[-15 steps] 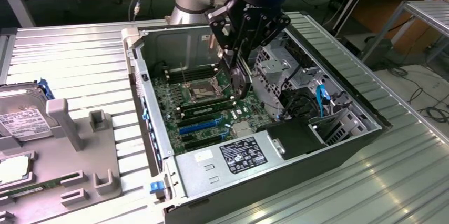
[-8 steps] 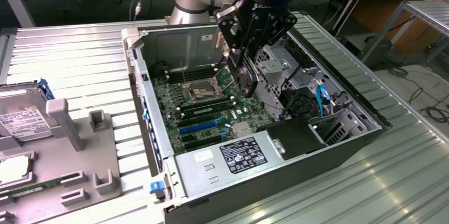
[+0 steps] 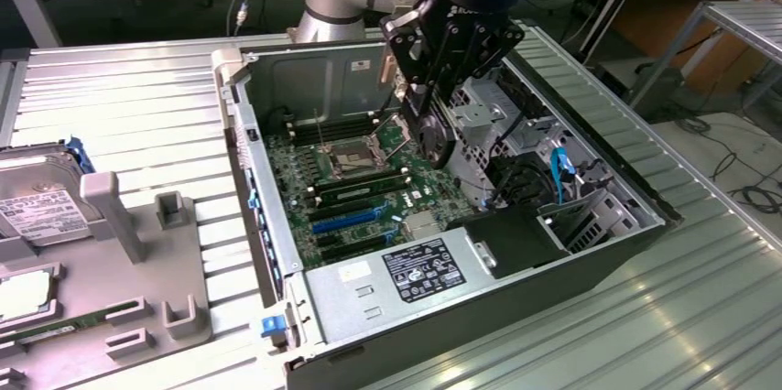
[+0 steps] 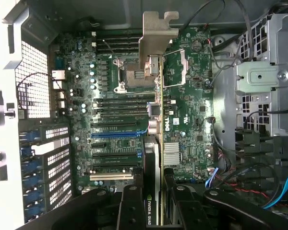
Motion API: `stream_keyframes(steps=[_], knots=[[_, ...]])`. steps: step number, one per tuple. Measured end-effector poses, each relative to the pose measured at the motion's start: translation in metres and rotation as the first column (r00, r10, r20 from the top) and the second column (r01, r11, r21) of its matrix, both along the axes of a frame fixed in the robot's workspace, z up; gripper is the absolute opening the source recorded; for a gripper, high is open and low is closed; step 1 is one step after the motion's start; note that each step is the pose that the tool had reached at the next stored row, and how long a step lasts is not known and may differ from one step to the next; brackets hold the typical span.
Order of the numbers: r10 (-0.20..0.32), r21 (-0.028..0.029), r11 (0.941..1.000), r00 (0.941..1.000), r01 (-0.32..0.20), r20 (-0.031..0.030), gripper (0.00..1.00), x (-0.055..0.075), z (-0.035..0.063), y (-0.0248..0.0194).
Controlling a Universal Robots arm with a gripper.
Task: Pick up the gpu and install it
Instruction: 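Insert the gpu into the slot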
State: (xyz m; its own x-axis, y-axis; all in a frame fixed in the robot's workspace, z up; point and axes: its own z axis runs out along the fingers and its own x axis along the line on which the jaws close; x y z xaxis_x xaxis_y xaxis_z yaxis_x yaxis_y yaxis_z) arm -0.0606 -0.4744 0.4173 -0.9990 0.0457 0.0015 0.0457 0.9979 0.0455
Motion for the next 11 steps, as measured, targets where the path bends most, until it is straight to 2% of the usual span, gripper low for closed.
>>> stream_keyframes(steps=[11], knots=[[0.019,-0.0001,0.9998,0.9998,-0.019,0.0,0.27,0.0,0.0,0.0]])
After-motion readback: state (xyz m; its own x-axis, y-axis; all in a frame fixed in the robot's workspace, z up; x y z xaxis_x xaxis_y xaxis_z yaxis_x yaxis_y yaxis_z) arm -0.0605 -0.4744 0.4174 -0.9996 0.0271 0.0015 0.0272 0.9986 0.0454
